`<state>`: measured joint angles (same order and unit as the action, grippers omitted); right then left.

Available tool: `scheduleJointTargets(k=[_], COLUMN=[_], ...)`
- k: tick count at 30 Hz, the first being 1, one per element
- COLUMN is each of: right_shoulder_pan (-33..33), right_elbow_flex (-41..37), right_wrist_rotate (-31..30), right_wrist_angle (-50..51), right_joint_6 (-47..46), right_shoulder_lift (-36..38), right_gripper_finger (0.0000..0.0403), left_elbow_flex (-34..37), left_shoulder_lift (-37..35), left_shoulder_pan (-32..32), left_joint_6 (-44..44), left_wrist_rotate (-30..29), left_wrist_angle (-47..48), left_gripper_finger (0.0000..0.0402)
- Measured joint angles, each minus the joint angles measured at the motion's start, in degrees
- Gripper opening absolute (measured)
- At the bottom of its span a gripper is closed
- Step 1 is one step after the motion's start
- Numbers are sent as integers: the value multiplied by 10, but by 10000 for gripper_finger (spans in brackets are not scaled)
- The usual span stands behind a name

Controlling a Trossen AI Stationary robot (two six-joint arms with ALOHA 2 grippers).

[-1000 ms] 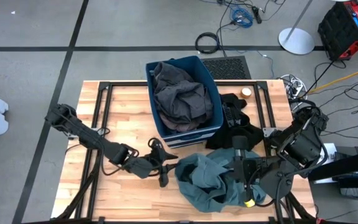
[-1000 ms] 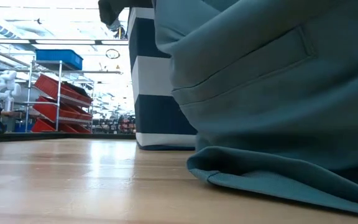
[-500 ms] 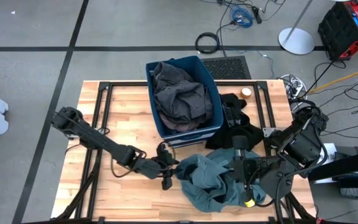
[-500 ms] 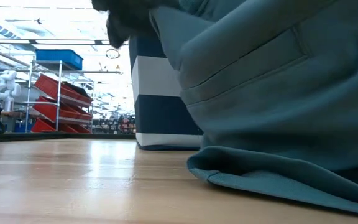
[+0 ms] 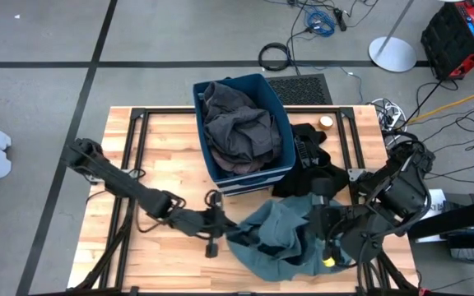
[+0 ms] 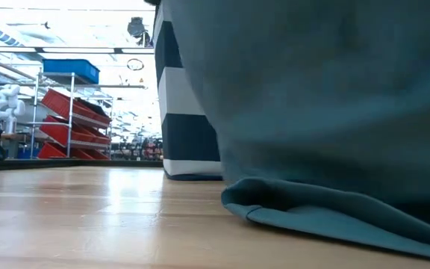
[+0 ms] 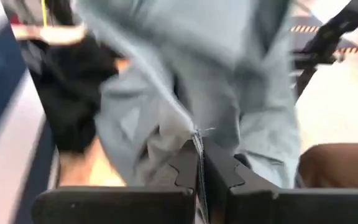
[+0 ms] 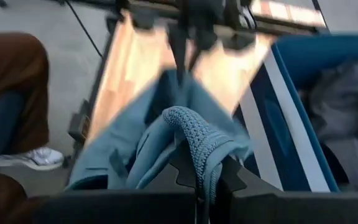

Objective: Sort clothes
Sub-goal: Put the blue pants into the blue laundry organizer

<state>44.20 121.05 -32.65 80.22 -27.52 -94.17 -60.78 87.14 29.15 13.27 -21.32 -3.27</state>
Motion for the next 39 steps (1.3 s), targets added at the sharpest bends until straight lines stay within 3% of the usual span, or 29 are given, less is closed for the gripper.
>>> scheduleJointTargets(k=[7, 12, 17, 20, 23, 25, 29, 31, 33, 36, 39], right_shoulder_pan=[-24, -64, -115, -145, -167, -179, -188, -187, -184, -183, -176], right_elbow_flex=[0, 1, 25, 62, 109, 140, 128, 128, 129, 129, 129], right_wrist_rotate=[-1, -68, -197, -289, -365, -380, -348, -287, -196, -93, -77], right_wrist_angle=[64, 100, 90, 62, -25, -131, -511, -689, -819, -859, -788], right_joint_6=[-33, 1, 116, 188, 309, 431, 731, 846, 897, 855, 789], right_shoulder_lift=[0, 0, 0, 0, 0, 1, 17, 17, 17, 17, 16], right_gripper_finger=[0, 0, 0, 0, 0, 0, 0, 0, 0, 0, 0], left_elbow_flex=[-40, -83, -164, -226, -293, -342, -434, -473, -510, -543, -547], left_shoulder_lift=[-99, -161, -192, -195, -191, -185, -170, -162, -154, -141, -141], left_shoulder_pan=[47, 76, 89, 88, 86, 82, 77, 76, 76, 78, 96], left_joint_6=[-91, -163, -279, -351, -415, -449, -507, -529, -542, -525, -490], left_wrist_rotate=[-65, -188, -305, -342, -348, -347, -295, -238, -180, -129, -76], left_wrist_angle=[-2, -3, -10, -9, -10, -11, -35, -53, -63, -61, -22], left_gripper_finger=[5, 3, 3, 3, 3, 3, 3, 3, 3, 3, 3])
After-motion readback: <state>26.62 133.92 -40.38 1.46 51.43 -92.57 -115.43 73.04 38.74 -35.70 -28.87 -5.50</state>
